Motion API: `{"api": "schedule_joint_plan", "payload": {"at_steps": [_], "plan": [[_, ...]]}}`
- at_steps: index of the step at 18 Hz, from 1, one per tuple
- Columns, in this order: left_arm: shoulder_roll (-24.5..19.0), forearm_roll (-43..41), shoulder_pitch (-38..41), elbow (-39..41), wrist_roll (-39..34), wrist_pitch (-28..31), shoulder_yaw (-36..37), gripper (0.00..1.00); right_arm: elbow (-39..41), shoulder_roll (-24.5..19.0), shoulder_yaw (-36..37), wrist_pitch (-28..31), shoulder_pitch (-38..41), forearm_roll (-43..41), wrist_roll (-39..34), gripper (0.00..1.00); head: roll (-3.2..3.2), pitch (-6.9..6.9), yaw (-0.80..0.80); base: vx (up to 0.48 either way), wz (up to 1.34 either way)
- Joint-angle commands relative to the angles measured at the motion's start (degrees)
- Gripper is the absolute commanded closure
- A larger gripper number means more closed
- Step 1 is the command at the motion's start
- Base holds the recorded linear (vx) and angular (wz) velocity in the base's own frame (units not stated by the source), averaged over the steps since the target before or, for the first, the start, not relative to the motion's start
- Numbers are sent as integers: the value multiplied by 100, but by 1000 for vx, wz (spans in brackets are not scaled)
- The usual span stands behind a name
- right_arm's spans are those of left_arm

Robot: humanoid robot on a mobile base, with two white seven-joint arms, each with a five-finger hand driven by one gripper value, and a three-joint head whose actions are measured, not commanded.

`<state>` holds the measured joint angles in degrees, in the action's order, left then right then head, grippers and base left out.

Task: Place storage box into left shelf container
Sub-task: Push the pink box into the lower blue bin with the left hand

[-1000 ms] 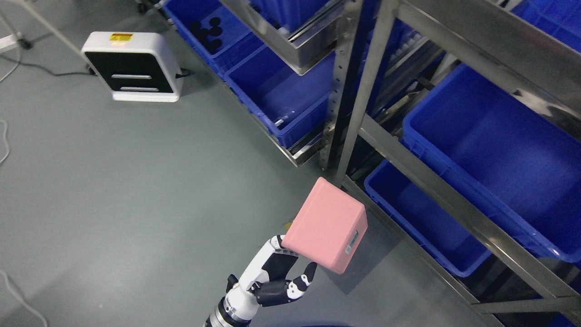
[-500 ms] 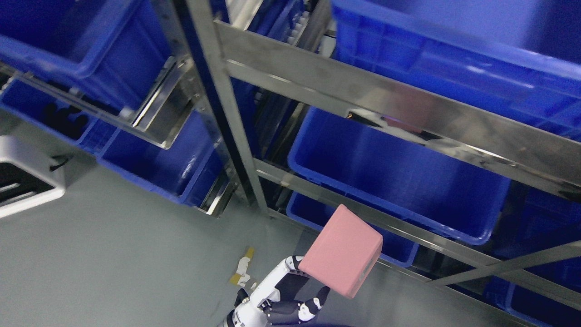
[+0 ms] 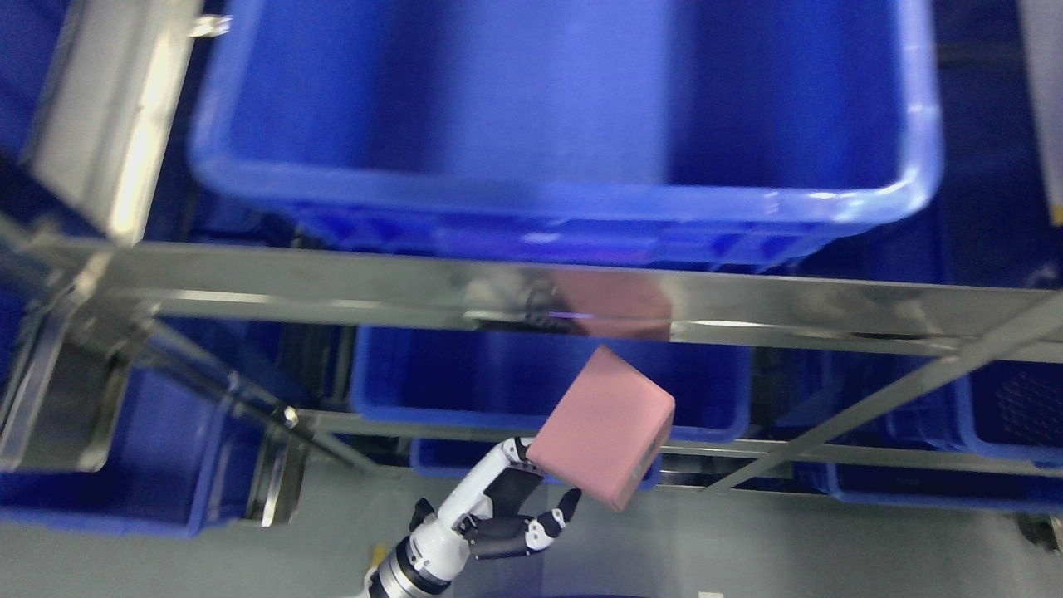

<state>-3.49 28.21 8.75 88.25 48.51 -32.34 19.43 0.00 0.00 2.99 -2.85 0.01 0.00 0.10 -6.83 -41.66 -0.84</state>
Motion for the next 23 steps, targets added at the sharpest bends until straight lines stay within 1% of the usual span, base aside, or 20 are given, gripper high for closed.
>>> {"api": "schedule_joint_plan", "payload": {"at_steps": [1, 3, 5, 9, 14, 16, 20, 22, 23], "plan": [[-362, -87, -662, -343, -8, 87, -1053, 98, 100, 100, 0, 4, -28, -123, 7, 0, 0, 0, 0, 125, -637], [-633, -428, -978, -597, -8, 87, -1379, 98, 100, 100, 0, 4, -28, -123, -2, 0, 0, 0, 0, 118, -589], [-801, -805, -1233, -913, -17, 87, -1581, 98, 100, 100, 0, 4, -28, -123, 7, 0, 0, 0, 0, 103, -476], [-750, -1851, -1586, -1371, -17, 87, -2030, 98, 100, 100, 0, -5, -28, -123, 7, 0, 0, 1, 0, 57, -262], [-688, -3012, -2025, -1486, 0, 70, -2250, 98, 100, 100, 0, 4, -28, -123, 7, 0, 0, 2, 0, 14, -65], [-609, -3399, -2148, -1486, 193, 35, -2294, 98, 100, 100, 0, 4, -28, -123, 7, 0, 0, 2, 0, -9, 51], [-582, -3725, -2280, -1442, 422, 17, -2303, 97, 100, 100, 0, 4, -28, -123, -2, 0, 0, 2, 0, -11, 55], [-574, -3805, -2298, -1442, 431, 17, -2303, 95, 100, 100, 0, 4, -28, -123, -1, 0, 0, 2, 0, -2, 23], [-574, -3840, -2298, -1442, 431, 17, -2329, 92, 100, 100, 0, 4, -28, -123, 7, 0, 0, 2, 0, 0, 0]]}}
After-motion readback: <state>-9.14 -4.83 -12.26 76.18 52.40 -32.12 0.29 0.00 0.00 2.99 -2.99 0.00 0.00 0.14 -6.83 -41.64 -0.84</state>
